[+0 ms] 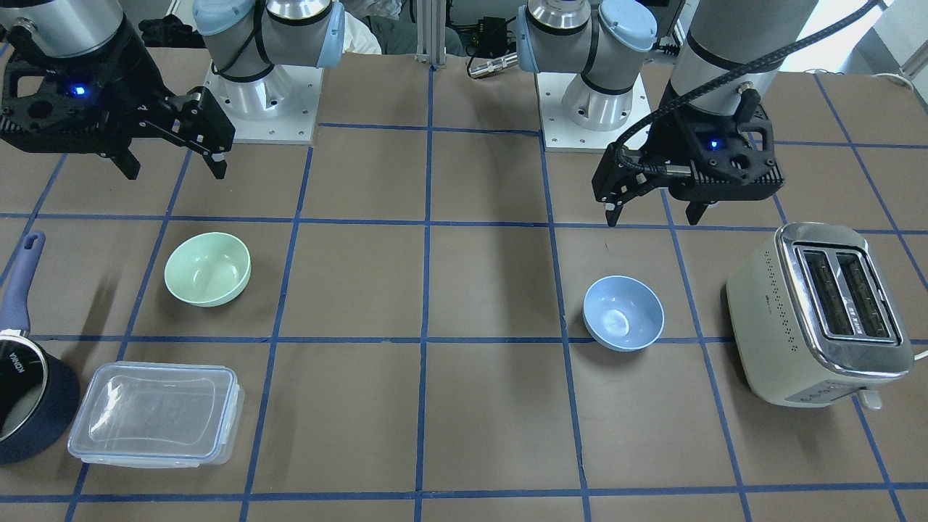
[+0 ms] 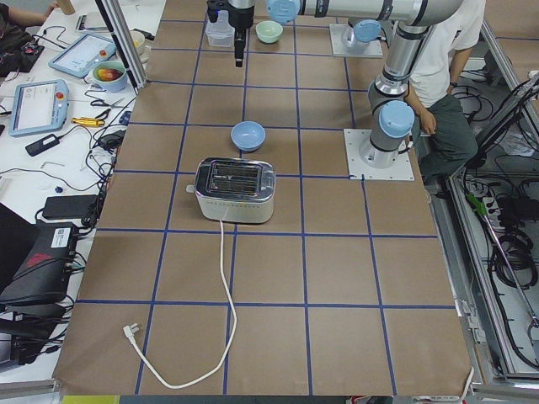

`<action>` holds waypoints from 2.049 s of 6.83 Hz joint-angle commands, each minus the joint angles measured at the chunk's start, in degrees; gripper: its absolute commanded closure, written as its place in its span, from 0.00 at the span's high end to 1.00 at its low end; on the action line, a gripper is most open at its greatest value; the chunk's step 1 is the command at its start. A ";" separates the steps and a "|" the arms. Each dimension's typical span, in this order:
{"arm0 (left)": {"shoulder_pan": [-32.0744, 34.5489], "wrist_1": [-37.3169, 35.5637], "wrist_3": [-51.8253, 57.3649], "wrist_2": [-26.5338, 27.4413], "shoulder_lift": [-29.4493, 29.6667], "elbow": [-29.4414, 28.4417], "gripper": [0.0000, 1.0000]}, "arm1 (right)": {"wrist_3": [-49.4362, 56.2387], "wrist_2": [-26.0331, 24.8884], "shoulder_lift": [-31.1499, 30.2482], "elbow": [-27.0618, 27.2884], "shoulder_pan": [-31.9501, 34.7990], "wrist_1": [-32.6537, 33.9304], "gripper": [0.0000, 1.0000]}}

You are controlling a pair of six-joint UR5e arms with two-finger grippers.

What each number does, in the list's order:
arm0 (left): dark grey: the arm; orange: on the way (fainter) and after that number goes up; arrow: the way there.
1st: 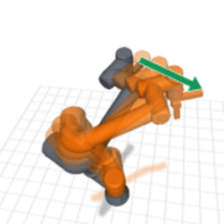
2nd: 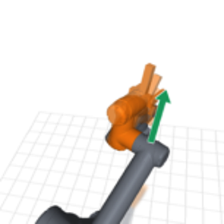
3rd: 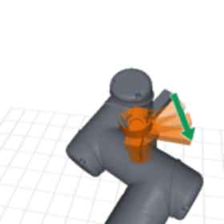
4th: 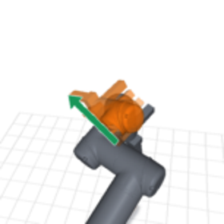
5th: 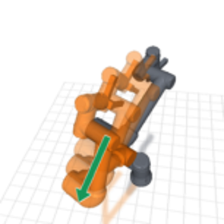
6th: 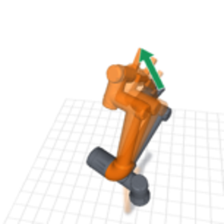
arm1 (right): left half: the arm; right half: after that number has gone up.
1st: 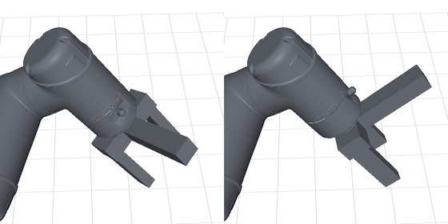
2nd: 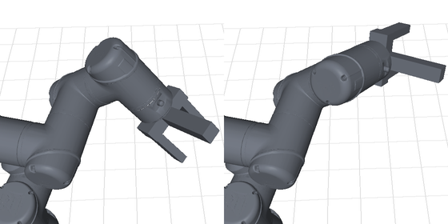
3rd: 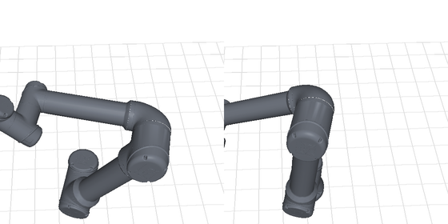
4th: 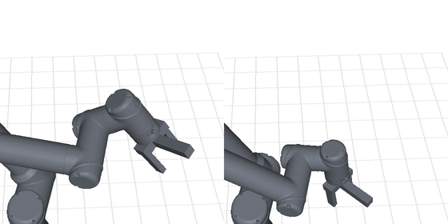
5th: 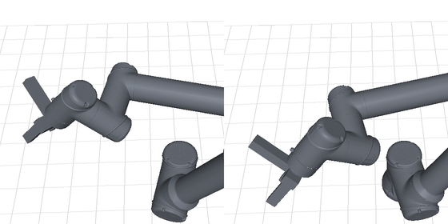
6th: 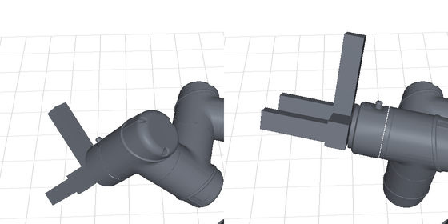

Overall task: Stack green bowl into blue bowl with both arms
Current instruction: 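Lower the left gripper over the light blue bowl, then close the left gripper on the light blue bowl's rim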

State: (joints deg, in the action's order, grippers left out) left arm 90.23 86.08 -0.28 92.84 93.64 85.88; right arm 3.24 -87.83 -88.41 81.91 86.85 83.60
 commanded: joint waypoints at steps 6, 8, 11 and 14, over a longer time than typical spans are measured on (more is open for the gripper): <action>-0.32 -27.14 -0.16 0.68 10.81 23.63 1.00 | 0.10 -0.06 -0.01 0.00 0.07 -0.02 1.00; -0.32 -31.67 -0.07 2.07 16.90 23.81 1.00 | 0.10 -0.06 -0.01 0.09 0.07 -0.02 1.00; -0.06 -31.85 -0.86 2.79 16.31 25.83 0.00 | 0.10 0.03 -0.01 0.09 0.16 -0.02 1.00; 1.77 -31.33 -2.25 2.35 15.96 21.90 0.00 | 0.01 0.20 -0.01 0.00 0.16 -0.02 1.00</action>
State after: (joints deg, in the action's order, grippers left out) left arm 90.75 54.27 -1.51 95.44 109.87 109.86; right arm 3.26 -87.67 -88.42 81.98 87.01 83.58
